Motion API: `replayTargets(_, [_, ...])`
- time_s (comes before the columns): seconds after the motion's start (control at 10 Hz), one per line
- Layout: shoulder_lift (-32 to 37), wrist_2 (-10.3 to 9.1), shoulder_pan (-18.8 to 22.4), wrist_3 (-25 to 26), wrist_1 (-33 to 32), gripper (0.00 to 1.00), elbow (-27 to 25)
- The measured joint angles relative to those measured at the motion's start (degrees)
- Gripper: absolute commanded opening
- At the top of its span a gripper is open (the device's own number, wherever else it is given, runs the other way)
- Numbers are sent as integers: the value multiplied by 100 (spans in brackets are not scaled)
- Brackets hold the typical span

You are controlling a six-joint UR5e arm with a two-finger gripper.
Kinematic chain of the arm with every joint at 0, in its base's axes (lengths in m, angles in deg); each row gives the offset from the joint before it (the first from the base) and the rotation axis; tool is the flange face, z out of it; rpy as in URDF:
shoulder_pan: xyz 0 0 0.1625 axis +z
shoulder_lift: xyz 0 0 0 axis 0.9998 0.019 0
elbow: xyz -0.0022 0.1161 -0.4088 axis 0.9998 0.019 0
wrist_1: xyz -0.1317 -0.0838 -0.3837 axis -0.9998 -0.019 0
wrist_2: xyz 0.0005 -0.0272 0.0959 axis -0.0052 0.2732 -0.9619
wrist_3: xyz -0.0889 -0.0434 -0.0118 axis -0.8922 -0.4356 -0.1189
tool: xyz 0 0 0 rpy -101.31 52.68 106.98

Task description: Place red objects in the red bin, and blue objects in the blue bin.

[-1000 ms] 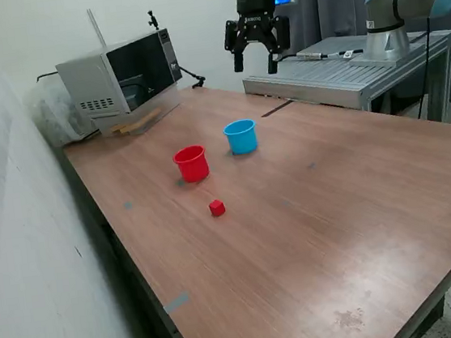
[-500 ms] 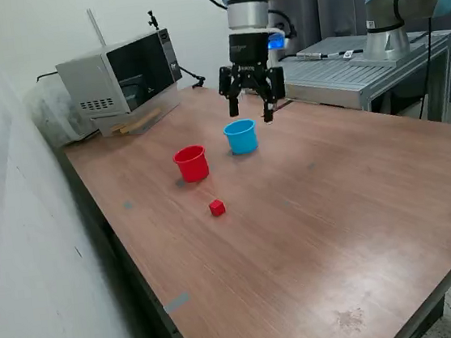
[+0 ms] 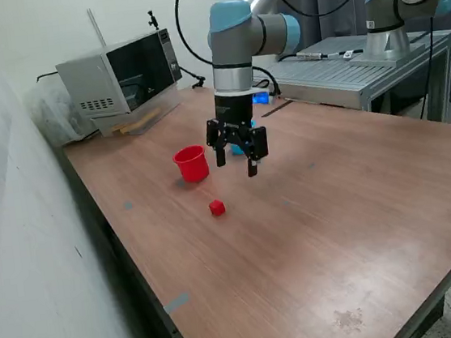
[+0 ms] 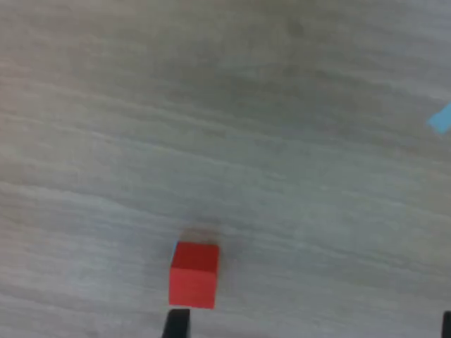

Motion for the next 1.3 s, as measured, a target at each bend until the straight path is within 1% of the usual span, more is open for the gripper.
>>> replayTargets(0.4, [-567,1,-184,5,-358,100,326])
replayTargets(0.9, [-944,1,-345,6,-576,100,551])
replayTargets(1.0, [-979,-2,-353,6,-598,0,584])
replayTargets(1.3, [-1025,-6,-361,8,-624,0,630])
